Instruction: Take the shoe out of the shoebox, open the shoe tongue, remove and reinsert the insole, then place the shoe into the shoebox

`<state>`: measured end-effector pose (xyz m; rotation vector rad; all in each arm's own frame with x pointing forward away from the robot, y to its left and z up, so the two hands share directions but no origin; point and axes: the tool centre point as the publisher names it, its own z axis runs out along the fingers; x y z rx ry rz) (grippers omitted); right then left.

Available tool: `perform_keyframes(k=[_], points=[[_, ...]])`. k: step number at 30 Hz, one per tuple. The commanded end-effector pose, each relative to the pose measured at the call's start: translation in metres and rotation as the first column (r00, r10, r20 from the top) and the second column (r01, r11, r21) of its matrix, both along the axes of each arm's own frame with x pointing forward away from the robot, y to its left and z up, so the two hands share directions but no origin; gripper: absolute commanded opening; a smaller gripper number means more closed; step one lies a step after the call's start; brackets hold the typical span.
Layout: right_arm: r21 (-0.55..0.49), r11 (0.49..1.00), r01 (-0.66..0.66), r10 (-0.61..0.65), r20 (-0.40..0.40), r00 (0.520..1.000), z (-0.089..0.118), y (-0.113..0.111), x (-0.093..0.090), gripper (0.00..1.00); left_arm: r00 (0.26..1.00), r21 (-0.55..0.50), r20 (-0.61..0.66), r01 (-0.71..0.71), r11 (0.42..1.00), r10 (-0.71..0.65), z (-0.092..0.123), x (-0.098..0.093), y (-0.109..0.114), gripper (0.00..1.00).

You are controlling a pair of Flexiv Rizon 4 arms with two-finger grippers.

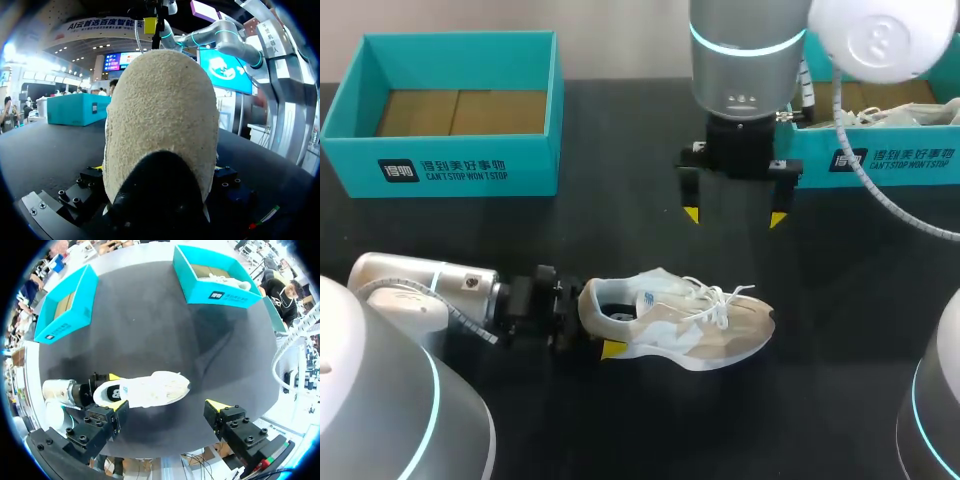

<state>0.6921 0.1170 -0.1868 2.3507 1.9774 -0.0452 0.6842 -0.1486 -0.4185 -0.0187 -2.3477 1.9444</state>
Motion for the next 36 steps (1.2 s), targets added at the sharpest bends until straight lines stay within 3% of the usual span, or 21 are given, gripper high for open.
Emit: perform_keyframes(k=[1, 3, 5, 10, 17, 20, 30, 36], points=[[-0.006, 1.000, 0.000, 0.000, -0.002, 1.000, 0.000, 0.003, 0.001, 1.00, 1.000, 0.001, 0.000, -0.002, 1.000, 0.002, 0.000, -0.001, 0.000, 0.00], [0.022, 0.999, -0.026, 0.026, -0.005, 1.000, -0.003, 0.016, -0.001, 1.00, 1.000, 0.001, 0.000, -0.002, 1.000, 0.002, 0.000, -0.001, 0.000, 0.00], [-0.079, 0.997, -0.010, 0.009, -0.008, 1.000, -0.010, 0.041, -0.006, 1.00, 1.000, 0.001, 0.000, -0.002, 1.000, 0.002, 0.000, -0.001, 0.000, 0.00], [-0.146, 0.988, -0.043, 0.046, 0.015, 0.999, -0.018, 0.095, -0.021, 1.00, 1.000, 0.001, 0.000, -0.002, 1.000, 0.002, 0.000, -0.001, 0.000, 0.00], [-0.170, 0.983, -0.064, 0.070, 0.032, 0.997, -0.024, 0.132, -0.039, 1.00, 1.000, 0.001, 0.000, -0.002, 1.000, 0.002, 0.000, -0.001, 0.000, 0.00], [-0.173, 0.985, -0.024, 0.022, -0.016, 1.000, -0.032, 0.140, -0.043, 1.00, 1.000, 0.001, 0.000, -0.002, 1.000, 0.002, 0.000, -0.001, 0.000, 0.00], [-0.173, 0.985, -0.024, 0.022, -0.016, 1.000, -0.032, 0.140, -0.043, 1.00, 1.000, 0.001, 0.000, -0.002, 1.000, 0.002, 0.000, -0.001, 0.000, 0.00], [-0.270, 0.962, 0.036, -0.050, -0.046, 0.998, -0.067, 0.144, -0.040, 1.00, 1.000, 0.001, 0.000, -0.002, 1.000, 0.002, 0.000, -0.001, 0.000, 0.00]])
